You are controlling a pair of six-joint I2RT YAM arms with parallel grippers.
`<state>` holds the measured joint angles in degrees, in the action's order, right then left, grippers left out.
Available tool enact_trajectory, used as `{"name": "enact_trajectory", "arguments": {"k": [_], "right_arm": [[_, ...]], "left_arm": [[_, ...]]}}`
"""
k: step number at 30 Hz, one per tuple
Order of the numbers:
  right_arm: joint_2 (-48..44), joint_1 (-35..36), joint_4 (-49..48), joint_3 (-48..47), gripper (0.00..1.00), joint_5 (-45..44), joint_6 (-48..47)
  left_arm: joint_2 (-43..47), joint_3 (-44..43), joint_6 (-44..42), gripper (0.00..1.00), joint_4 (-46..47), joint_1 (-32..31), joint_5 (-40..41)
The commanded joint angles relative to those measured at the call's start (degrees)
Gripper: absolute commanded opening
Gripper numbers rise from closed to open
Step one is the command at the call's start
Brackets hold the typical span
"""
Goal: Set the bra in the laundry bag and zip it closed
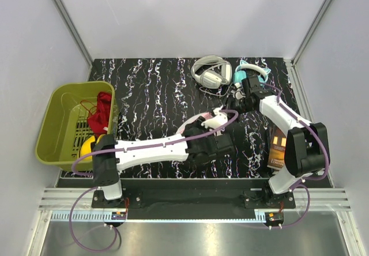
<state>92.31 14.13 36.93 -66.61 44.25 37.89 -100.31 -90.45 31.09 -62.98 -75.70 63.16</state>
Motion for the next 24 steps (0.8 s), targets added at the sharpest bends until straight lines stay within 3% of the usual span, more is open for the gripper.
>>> {"name": "enact_trajectory", "arguments": {"k": [1, 3, 7, 8, 12, 13, 16, 17, 18, 19, 20, 22, 24], "right_arm": [[-2.75, -0.86, -2.03, 0.34, 0.00, 2.42, 0.96], [-2.75, -1.03, -1.95, 1.04, 0.00, 2.33, 0.52], [-2.93, -1.12, -2.30, 2.62, 0.00, 2.51, -0.36], [-2.93, -1.12, -2.30, 2.97, 0.00, 2.60, -0.97], [-3.10, -1.30, -2.12, 4.03, 0.00, 3.03, -2.29], [-3.28, -1.30, -2.12, 4.47, 0.00, 3.12, -2.55], [-3.63, -1.21, -2.12, 6.40, 0.00, 3.47, -3.70], [-3.81, -1.21, -1.95, 7.27, 0.00, 3.30, -4.66], [-4.07, -1.30, -1.77, 7.63, 0.00, 2.95, -5.10], [-4.33, -1.39, -1.60, 8.16, 0.00, 2.43, -5.63], [-4.60, -1.30, -1.51, 8.77, 0.01, 1.38, -5.98], [-5.30, -1.30, -0.90, 8.95, 0.02, 0.23, -7.12], [-6.09, -1.30, 0.07, 9.04, 0.04, -1.18, -7.65]], "left_arm": [[1.25, 3.35, -3.75, 0.27, 6.10, -1.90, -4.41], [3.01, 6.67, -9.71, 0.28, 14.43, -2.26, -11.44], [8.80, 10.64, -11.84, 0.30, 22.80, -2.61, -30.75], [9.95, 11.61, -12.71, 0.43, 25.86, -2.70, -33.60], [14.79, 13.55, -12.72, 0.68, 27.30, -1.48, -39.24], [16.27, 13.38, -12.55, 0.71, 27.21, -0.68, -42.99], [19.36, 12.67, -10.36, 0.74, 27.12, 4.32, -52.73], [20.15, 12.76, -8.52, 0.75, 28.34, 8.68, -56.53], [21.37, 13.80, -7.29, 0.83, 29.31, 11.43, -61.00], [21.65, 14.68, -5.79, 0.87, 30.45, 14.41, -71.05], [21.56, 16.17, -3.17, 0.89, 32.64, 20.71, -76.03], [20.43, 17.85, -1.22, 0.92, 34.67, 25.93, -85.68], [16.41, 19.35, 0.98, 0.92, 35.57, 32.70, -90.47]]}}
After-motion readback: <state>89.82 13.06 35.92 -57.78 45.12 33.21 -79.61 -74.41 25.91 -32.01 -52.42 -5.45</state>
